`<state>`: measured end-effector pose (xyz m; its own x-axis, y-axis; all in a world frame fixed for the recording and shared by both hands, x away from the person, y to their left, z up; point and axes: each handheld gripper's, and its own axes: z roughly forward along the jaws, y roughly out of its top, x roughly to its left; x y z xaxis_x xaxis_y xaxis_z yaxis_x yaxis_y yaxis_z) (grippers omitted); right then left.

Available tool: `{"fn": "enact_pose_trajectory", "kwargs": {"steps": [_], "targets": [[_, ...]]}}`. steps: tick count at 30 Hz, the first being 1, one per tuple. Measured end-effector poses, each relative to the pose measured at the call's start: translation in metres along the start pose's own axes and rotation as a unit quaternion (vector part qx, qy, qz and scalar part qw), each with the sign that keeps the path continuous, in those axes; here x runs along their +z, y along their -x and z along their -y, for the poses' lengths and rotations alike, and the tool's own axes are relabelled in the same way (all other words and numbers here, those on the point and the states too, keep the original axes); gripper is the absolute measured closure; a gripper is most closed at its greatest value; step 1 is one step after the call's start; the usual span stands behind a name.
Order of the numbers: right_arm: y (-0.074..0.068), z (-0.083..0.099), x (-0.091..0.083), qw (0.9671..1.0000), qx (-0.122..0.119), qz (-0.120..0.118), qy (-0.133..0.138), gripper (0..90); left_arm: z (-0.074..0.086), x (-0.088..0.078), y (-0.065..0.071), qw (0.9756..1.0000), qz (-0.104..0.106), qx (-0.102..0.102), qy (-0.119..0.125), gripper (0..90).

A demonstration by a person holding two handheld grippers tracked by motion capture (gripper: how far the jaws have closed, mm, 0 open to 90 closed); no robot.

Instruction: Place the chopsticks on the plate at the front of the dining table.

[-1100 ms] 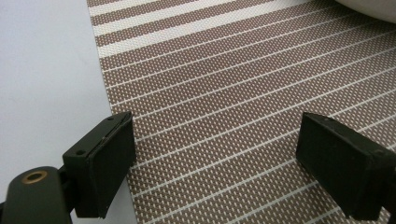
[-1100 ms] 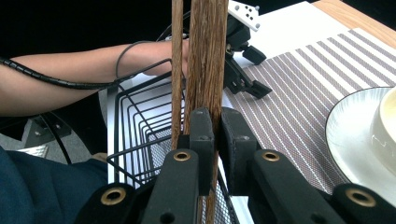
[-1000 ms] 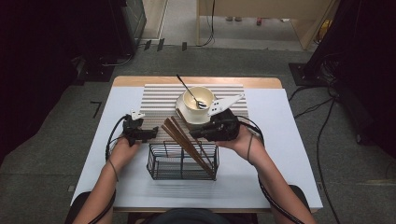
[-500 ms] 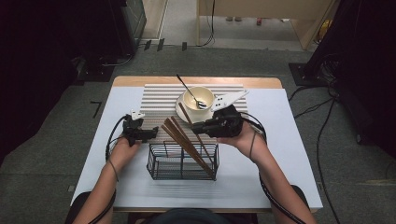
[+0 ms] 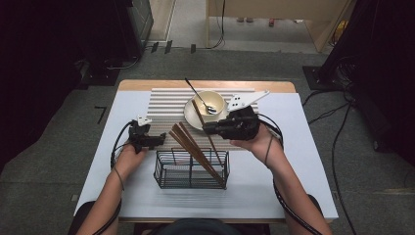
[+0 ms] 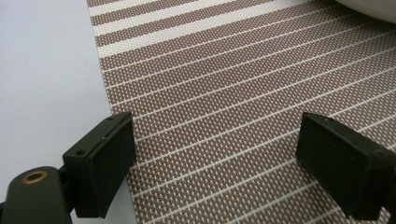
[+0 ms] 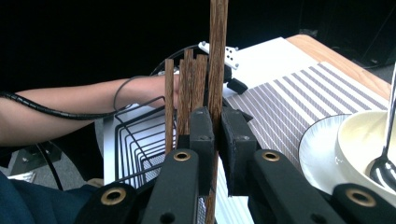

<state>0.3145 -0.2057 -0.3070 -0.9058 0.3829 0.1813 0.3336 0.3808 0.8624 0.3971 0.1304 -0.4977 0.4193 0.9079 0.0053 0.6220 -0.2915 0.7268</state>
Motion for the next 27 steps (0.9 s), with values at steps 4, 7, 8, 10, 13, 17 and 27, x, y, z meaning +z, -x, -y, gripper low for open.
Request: {"fn": "enact_pose_trajectory", "kwargs": {"steps": [4,7,8,10,13,17,27], "targets": [[-0.001,-0.002,-0.002,1.0,-0.001,0.002,0.004,84.9,0.0,0.0,0.0,1.0,0.0,0.0,0.0,12.3],[-0.002,-0.005,-0.003,1.0,-0.003,0.001,0.005,84.9,0.0,0.0,0.0,1.0,0.0,0.0,0.0,12.3],[-0.002,-0.006,-0.003,1.0,-0.005,0.0,0.004,84.9,0.0,0.0,0.0,1.0,0.0,0.0,0.0,12.3],[-0.002,-0.008,-0.002,1.0,-0.007,0.001,0.003,84.9,0.0,0.0,0.0,1.0,0.0,0.0,0.0,12.3],[-0.003,-0.011,-0.002,1.0,-0.008,0.0,0.003,84.9,0.0,0.0,0.0,1.0,0.0,0.0,0.0,12.3],[-0.002,-0.015,-0.002,0.9999,-0.009,0.0,0.005,84.9,0.0,0.0,0.0,1.0,0.0,0.0,0.0,12.3],[-0.004,-0.027,-0.005,0.9997,-0.014,-0.003,0.017,84.9,0.0,0.0,0.0,1.0,0.0,0.0,0.0,12.3]]}}
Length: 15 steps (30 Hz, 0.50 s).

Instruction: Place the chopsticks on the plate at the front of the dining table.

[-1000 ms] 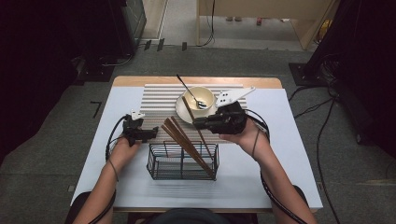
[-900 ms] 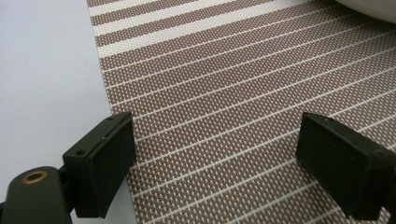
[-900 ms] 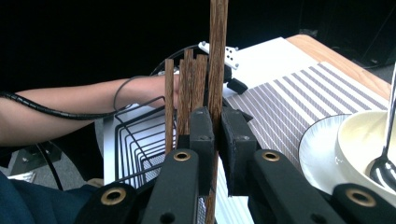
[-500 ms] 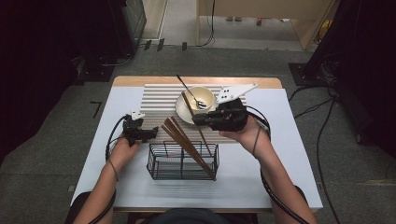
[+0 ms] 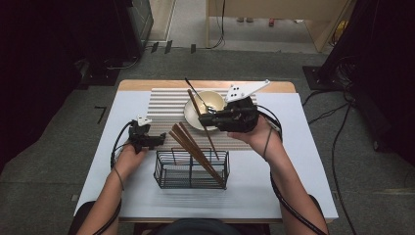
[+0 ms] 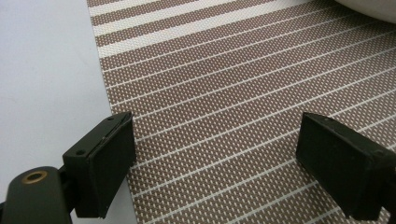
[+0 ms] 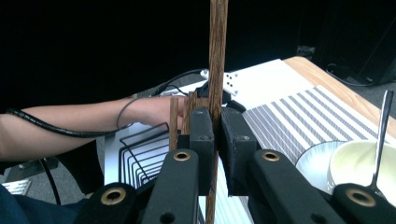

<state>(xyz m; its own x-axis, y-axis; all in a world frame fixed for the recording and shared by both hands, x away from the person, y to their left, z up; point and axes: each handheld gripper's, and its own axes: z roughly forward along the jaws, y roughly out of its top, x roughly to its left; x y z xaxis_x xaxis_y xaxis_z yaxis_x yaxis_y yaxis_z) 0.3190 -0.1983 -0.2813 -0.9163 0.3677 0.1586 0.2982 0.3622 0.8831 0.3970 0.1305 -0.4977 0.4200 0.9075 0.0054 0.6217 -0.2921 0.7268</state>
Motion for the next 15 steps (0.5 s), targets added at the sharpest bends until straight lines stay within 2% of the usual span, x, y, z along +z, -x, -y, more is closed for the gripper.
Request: {"fn": "enact_pose_trajectory", "kwargs": {"steps": [15], "targets": [[0.001,-0.012,-0.006,0.9998,-0.008,0.008,0.016,84.9,0.0,0.0,0.0,1.0,0.0,0.0,0.0,12.3]]}}
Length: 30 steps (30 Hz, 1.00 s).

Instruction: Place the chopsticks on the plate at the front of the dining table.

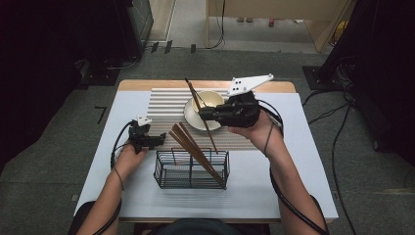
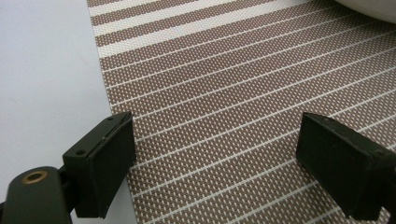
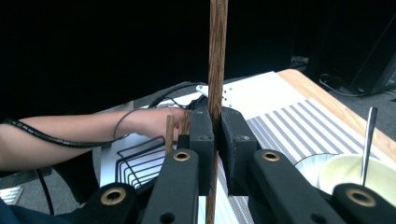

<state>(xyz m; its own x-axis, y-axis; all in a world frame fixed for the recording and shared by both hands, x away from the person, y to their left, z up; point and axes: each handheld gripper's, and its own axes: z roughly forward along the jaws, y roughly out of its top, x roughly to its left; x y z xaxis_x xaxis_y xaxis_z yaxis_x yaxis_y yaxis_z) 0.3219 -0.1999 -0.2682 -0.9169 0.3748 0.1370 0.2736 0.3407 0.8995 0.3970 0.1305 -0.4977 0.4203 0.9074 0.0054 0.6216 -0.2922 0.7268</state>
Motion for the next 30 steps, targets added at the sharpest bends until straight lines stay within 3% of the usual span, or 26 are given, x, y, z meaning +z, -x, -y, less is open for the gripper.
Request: {"fn": "enact_pose_trajectory", "kwargs": {"steps": [14,22,30], "targets": [[0.006,-0.007,-0.007,0.9998,-0.004,0.009,0.019,84.9,0.0,0.0,0.0,1.0,0.0,0.0,0.0,12.3],[0.01,-0.007,-0.007,0.9992,-0.01,0.035,0.014,84.9,0.0,0.0,0.0,1.0,0.0,0.0,0.0,12.3],[0.016,-0.003,-0.001,0.9969,-0.02,0.075,-0.011,84.9,0.0,0.0,0.0,1.0,0.0,0.0,0.0,12.3]]}}
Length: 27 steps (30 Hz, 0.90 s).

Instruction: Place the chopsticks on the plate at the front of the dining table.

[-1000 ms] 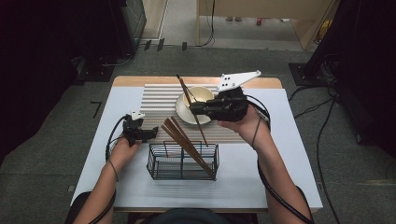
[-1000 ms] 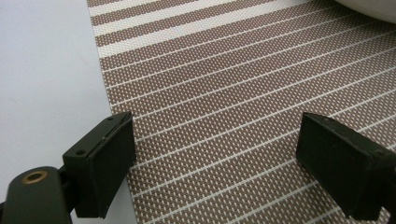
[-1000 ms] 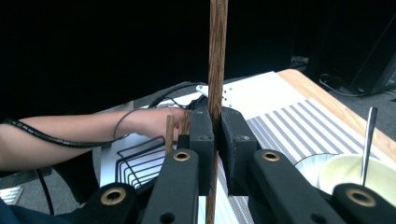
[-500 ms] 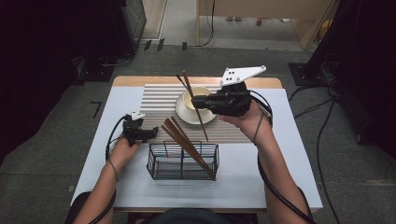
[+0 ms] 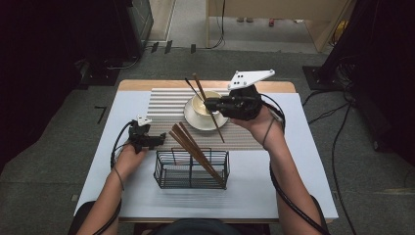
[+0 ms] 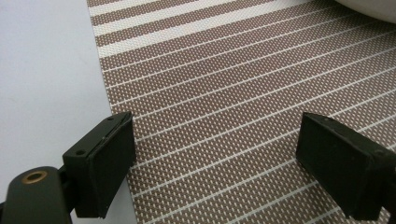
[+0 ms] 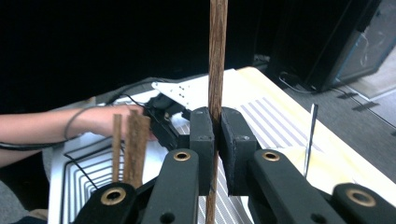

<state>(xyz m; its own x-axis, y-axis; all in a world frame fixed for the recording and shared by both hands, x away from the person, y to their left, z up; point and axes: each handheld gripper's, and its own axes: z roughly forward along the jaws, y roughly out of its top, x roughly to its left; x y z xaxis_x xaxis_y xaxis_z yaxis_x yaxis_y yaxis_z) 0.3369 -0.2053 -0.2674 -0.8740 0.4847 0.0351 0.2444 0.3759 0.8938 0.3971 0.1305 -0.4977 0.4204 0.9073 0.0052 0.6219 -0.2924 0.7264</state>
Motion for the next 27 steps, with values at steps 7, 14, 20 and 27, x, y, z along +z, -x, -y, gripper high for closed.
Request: {"fn": "enact_pose_trajectory", "kwargs": {"steps": [7,14,20,27], "targets": [[0.008,0.006,0.011,0.9998,0.008,0.006,-0.016,84.9,0.0,0.0,0.0,1.0,0.0,0.0,-0.001,12.3],[0.017,0.013,0.02,0.9993,0.02,0.007,-0.03,84.9,0.0,0.0,0.0,1.0,0.0,0.0,0.0,12.3],[0.025,0.018,0.027,0.9987,0.025,0.01,-0.042,84.9,0.0,0.0,0.0,1.0,0.0,0.0,-0.001,12.3],[0.033,0.025,0.034,0.9979,0.035,0.015,-0.053,84.9,0.0,0.0,0.0,1.0,0.0,0.0,-0.001,12.3]]}}
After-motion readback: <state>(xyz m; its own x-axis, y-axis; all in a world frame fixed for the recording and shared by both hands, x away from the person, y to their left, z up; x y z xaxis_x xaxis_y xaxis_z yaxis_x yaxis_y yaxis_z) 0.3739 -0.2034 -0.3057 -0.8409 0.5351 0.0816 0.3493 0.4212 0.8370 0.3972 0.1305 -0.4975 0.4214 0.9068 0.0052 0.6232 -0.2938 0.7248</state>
